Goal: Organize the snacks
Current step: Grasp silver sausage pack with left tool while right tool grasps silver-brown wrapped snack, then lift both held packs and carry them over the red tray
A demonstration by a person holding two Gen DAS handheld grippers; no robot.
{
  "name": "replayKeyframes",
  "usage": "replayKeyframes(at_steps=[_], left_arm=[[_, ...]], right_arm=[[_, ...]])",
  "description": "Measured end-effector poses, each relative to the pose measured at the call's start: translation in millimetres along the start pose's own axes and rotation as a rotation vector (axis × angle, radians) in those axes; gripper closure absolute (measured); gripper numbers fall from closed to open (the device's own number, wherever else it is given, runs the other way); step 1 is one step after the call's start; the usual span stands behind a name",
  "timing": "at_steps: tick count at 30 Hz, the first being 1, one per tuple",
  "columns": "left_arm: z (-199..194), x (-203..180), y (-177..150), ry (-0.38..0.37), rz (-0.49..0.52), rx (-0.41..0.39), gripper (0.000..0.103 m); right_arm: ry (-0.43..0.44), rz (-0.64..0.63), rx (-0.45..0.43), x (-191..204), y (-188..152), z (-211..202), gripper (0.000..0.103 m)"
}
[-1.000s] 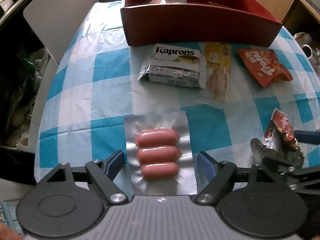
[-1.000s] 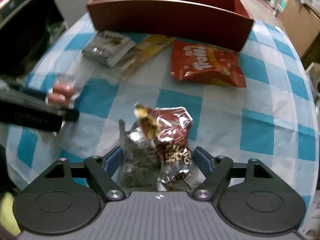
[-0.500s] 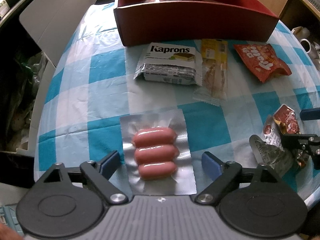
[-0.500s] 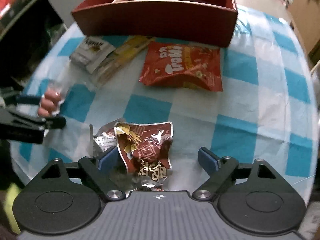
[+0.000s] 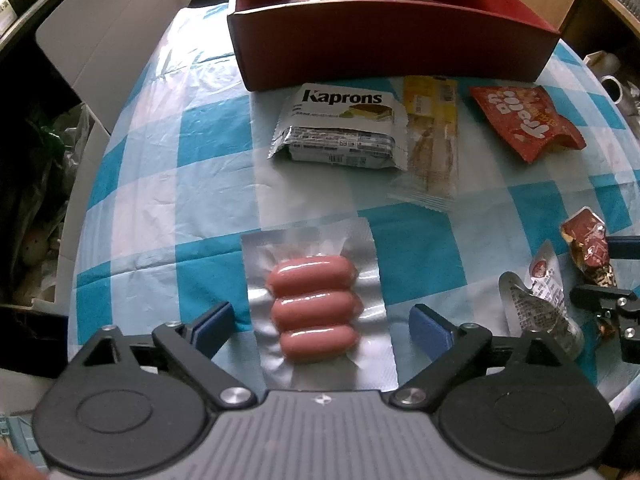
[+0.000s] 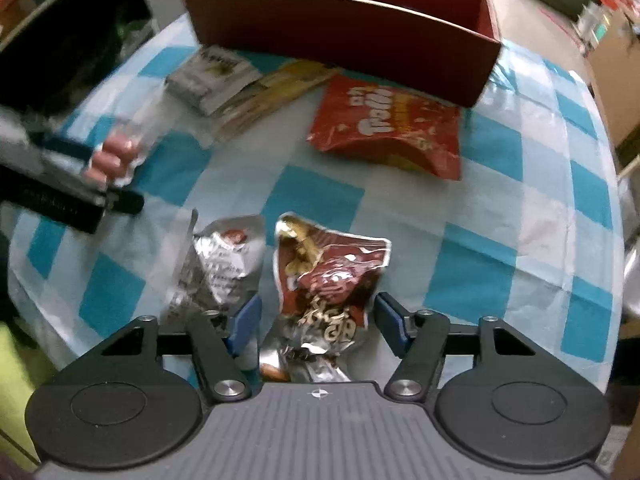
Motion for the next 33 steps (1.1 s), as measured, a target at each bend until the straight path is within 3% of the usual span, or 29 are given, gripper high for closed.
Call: replayKeyframes(at_steps=[2, 6, 9, 19, 22, 28, 31, 33], left_arm=[[-0.1, 0.5, -0.3, -0.001, 0.003, -0.003, 0.013], [1.1, 1.5, -0.8, -0.001, 0.009, -0.009, 0.010], [4.4, 2.8, -0.6, 0.009, 0.018, -0.019, 0.003], [1.9, 7.9, -5.2, 0.004, 0.002, -0.083, 0.003], [0.3, 9.1, -5.0, 0.015, -0.017, -0.084, 0.007], [-11.1, 0.3, -2.3, 0.006, -0.024, -0.102, 0.040], [-9.9, -3.8, 1.9, 0.015, -0.026, -0.090, 0.040], [-10.4, -3.2, 5.0, 0.014, -0.037, -0.086, 0.040]], right_arm=[[-0.034, -0.028, 0.003, 3.5, -1.5, 1.3, 0.036], [0.047, 0.000, 0.038, 2.4, -2.3, 10.1, 0.000], [-0.042, -0.061, 0.046, 17.1, -3.5, 17.0, 0.000], [-0.058, 0.003, 0.009, 13.4, 4.2, 21.3, 0.000], [-0.055, -0.008, 0.006, 14.8, -1.6, 16.8, 0.008], [-0.037, -0.011, -0.017, 10.4, -6.4, 2.0, 0.037], [-0.014, 0.036, -0.018, -0.7, -3.1, -1.7, 0.048], [0.002, 0.053, -0.018, -4.0, -2.6, -1.7, 0.048]])
Point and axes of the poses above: each gripper's, at about its wrist camera, not at the fingertips, and z roughly the way its jaws point, x to its left, y to its top, the point moved 3 cm from there along z, roughly the way its jaws point, and after that the axes turned 5 degrees about x, right-handed, at the moved point
